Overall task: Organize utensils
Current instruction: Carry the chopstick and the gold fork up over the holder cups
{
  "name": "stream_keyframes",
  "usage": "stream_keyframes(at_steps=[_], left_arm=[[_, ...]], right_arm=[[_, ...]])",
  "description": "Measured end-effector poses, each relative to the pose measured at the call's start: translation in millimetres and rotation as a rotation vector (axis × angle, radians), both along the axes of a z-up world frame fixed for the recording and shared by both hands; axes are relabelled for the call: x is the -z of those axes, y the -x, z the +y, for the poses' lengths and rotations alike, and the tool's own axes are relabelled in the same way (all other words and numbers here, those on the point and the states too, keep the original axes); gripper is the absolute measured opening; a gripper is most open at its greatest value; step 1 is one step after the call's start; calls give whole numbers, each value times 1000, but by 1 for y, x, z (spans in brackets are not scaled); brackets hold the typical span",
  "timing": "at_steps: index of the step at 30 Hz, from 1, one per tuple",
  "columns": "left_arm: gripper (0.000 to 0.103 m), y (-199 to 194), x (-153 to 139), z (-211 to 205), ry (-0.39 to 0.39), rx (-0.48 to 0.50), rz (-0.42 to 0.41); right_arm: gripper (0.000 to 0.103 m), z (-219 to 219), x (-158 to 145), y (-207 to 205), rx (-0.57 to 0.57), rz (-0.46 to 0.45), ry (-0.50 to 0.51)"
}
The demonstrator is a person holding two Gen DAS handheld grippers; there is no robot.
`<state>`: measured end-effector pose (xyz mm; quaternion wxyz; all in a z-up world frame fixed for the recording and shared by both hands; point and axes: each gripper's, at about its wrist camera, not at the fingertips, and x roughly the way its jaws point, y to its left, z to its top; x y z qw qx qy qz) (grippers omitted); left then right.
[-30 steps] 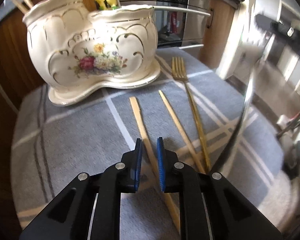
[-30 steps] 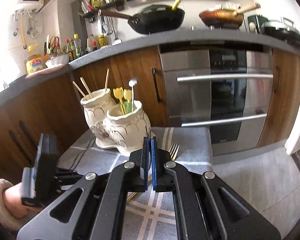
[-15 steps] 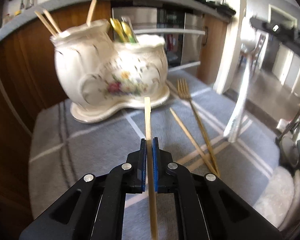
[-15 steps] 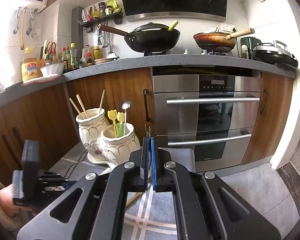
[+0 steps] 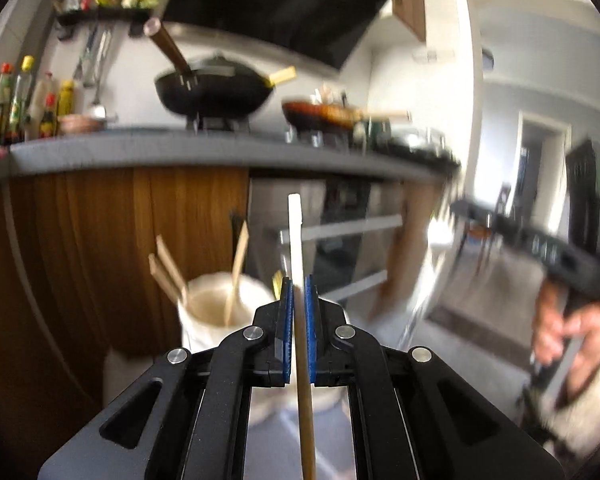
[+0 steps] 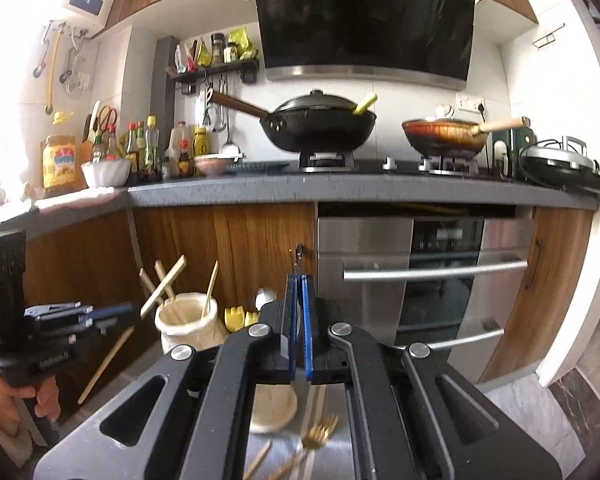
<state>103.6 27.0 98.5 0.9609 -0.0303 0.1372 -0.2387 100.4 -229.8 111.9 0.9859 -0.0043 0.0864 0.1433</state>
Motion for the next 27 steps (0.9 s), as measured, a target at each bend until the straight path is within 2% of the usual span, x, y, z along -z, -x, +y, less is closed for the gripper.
stream_keyframes(at_steps=[4,9,13,17,24,27], left_arm=[[6,-31,-20,10,104,-12,-47],[6,-60,-25,7,150,-52,-117],[6,-80,-21,0,135,-116,-157],[6,-90,-8,-12,74,-174,-192],[6,-98,11,-24,-29,-205,-222],[6,-96,15,-22,-43,-205,-221]], right_arm=[[2,6,-10,-25,23,-2,-14],[2,10,-14,-48,90,-24,-16],[2,15,-7,-58,127,-49,25],[2,22,7,-63,133,-51,72],[2,30,29,-69,89,-18,100],[2,36,35,-69,66,-10,115]])
